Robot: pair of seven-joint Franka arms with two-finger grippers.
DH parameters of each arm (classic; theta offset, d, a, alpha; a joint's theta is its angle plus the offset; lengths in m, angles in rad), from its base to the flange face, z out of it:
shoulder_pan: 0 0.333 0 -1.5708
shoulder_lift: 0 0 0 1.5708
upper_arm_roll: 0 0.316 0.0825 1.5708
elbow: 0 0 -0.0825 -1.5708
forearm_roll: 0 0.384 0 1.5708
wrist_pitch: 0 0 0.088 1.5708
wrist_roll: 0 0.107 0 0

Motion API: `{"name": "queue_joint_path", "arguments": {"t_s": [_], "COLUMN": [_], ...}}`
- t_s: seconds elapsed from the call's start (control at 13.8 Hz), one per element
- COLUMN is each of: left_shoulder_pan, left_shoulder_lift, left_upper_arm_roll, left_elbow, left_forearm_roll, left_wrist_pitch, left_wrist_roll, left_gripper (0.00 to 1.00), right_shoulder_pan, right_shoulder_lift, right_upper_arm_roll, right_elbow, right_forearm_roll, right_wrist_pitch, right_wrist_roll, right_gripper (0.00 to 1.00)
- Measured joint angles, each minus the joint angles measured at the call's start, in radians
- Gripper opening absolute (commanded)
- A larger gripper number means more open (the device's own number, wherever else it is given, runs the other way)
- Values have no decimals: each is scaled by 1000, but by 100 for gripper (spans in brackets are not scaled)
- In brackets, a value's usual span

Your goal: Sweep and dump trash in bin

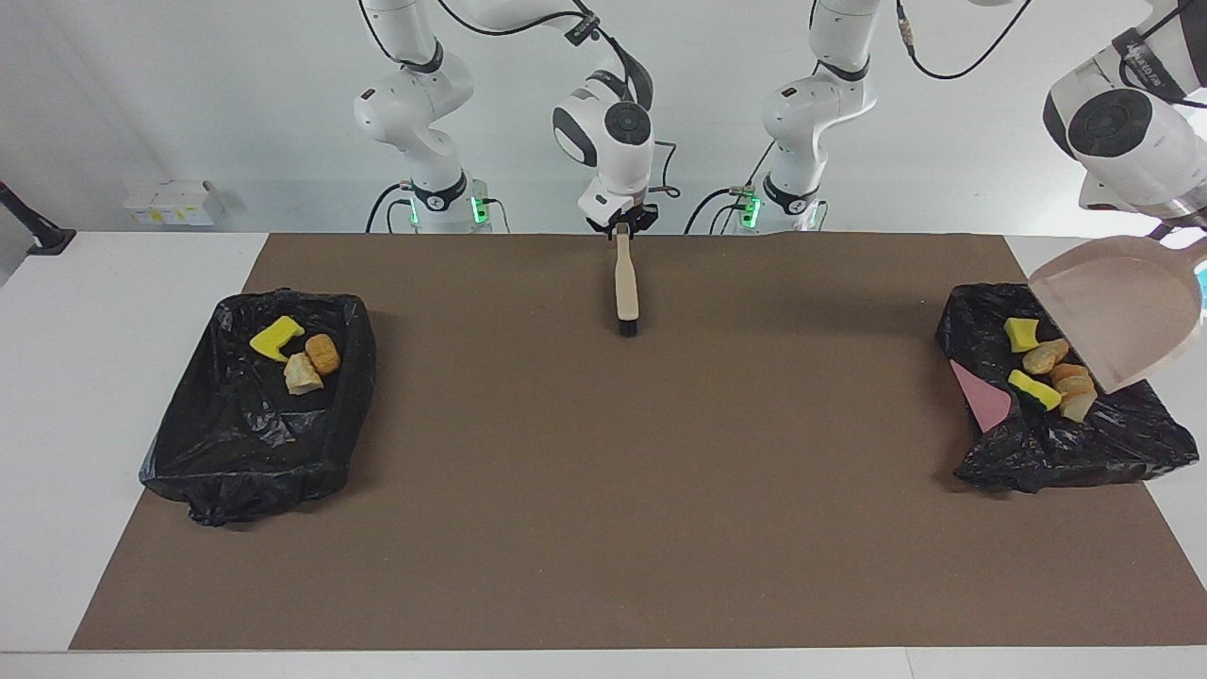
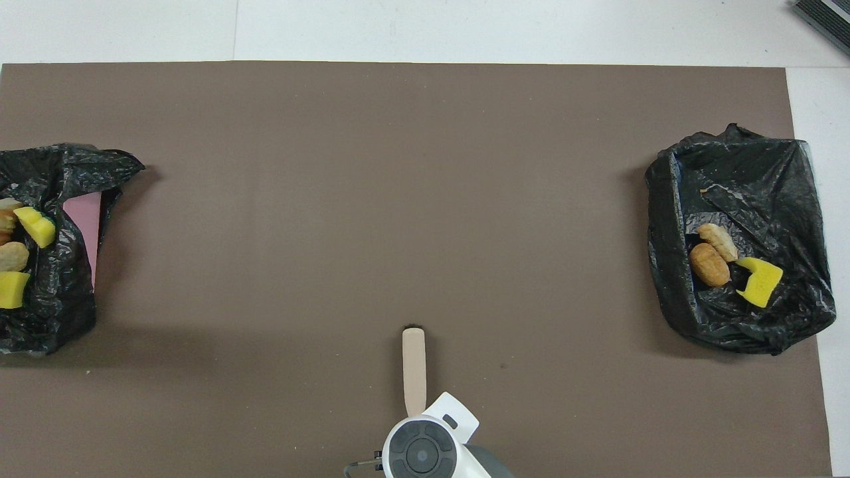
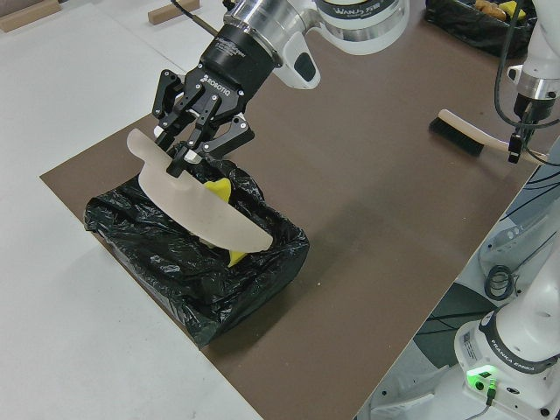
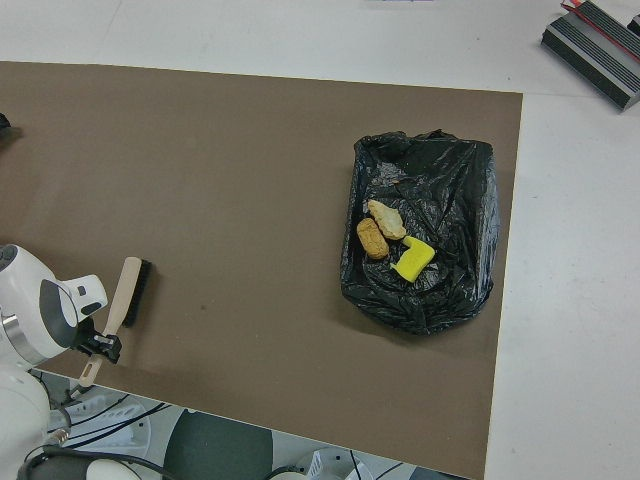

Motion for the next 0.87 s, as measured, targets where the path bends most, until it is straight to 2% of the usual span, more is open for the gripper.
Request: {"name": "queue_joint_path", "arguments": {"t_s": [0.29,0.36,0.43,0.58,0.87], "left_shoulder_pan": [-75,-88,-104,-136,-234], "left_shoulder_lift": [-12,-12,-12,-14,-21], "left_upper_arm_roll": [-5,-5,-5,-7,-11], "left_elbow": [6,6,6,6,6], "left_forearm_roll": [-258,-328,-407,-540,-703], "left_wrist_pitch": [-186,-216,-241,-263,-279], "left_wrist_roll": [-193,-257,-334,-479,-766], "left_gripper": [0,0,0,0,0], "right_shoulder_pan": [-89,-120,-156,-238,-433], "right_shoulder_lift": [8,6,2,-12,-40], "right_upper_arm_roll": [-4,-6,-8,-12,-18], "right_elbow": [89,116,144,191,286], "right_forearm_roll": [-1,-3,-9,-10,-23], "right_wrist_pitch": [6,6,6,4,-38], "right_wrist_roll": [-4,-12,-35,-69,-91], "right_gripper": [81,88,100,100,100]}}
